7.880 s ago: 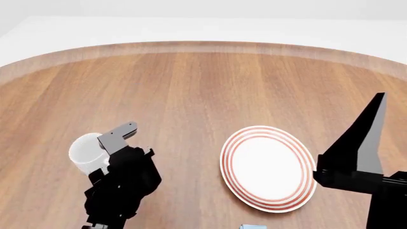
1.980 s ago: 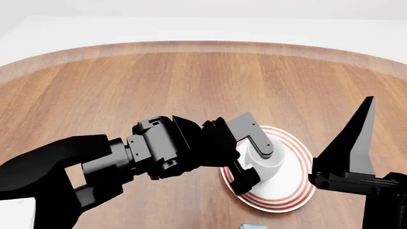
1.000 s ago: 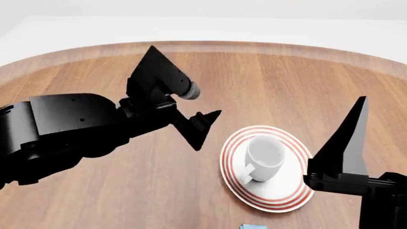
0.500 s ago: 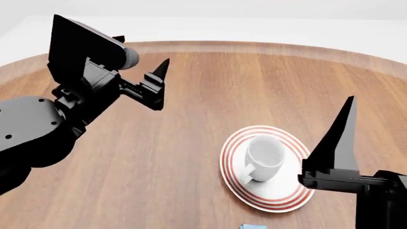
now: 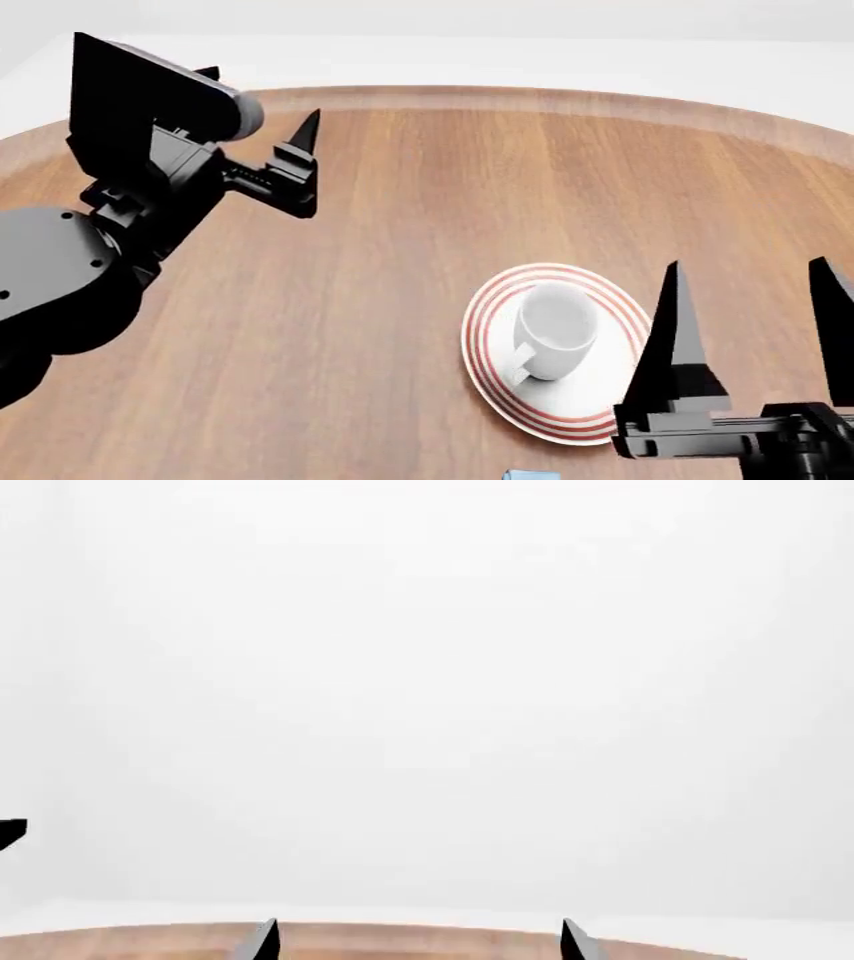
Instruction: Pick up the white mug and put it on the plate, and put the chocolate pudding to the right of the plate.
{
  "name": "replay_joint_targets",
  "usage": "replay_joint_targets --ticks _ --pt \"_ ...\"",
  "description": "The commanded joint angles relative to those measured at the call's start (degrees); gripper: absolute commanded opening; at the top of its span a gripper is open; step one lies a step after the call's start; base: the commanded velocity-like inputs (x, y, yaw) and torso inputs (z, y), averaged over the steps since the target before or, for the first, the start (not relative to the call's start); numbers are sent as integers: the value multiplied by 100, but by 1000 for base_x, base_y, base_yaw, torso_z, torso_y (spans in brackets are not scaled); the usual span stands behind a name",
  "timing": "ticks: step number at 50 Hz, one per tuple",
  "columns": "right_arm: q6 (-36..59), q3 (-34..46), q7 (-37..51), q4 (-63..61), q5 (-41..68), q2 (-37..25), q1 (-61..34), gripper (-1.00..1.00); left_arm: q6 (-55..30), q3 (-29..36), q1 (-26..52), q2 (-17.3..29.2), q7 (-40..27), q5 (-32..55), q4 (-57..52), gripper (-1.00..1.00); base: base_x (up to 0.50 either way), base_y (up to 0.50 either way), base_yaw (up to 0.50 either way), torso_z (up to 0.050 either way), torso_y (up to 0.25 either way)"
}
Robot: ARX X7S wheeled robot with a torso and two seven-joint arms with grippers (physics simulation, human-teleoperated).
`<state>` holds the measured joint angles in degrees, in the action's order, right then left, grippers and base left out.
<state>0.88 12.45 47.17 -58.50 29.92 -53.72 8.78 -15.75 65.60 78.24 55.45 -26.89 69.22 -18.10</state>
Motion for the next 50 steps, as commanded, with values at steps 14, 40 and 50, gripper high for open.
replay_joint_targets --ticks 14,40,50 --pt "-1887 5346 2040 -148 1279 -1783 -4072 100 -19 -167 -8 -74 41 -63 -28 100 0 0 0 0 0" --pt "-2656 9407 3248 -134 1085 -997 -7483 100 14 -121 -161 -102 93 -123 15 100 0 0 0 0 0" --pt "-2706 9686 3396 -126 1333 -573 -7793 100 64 -116 -240 -117 128 -133 64 100 0 0 0 0 0"
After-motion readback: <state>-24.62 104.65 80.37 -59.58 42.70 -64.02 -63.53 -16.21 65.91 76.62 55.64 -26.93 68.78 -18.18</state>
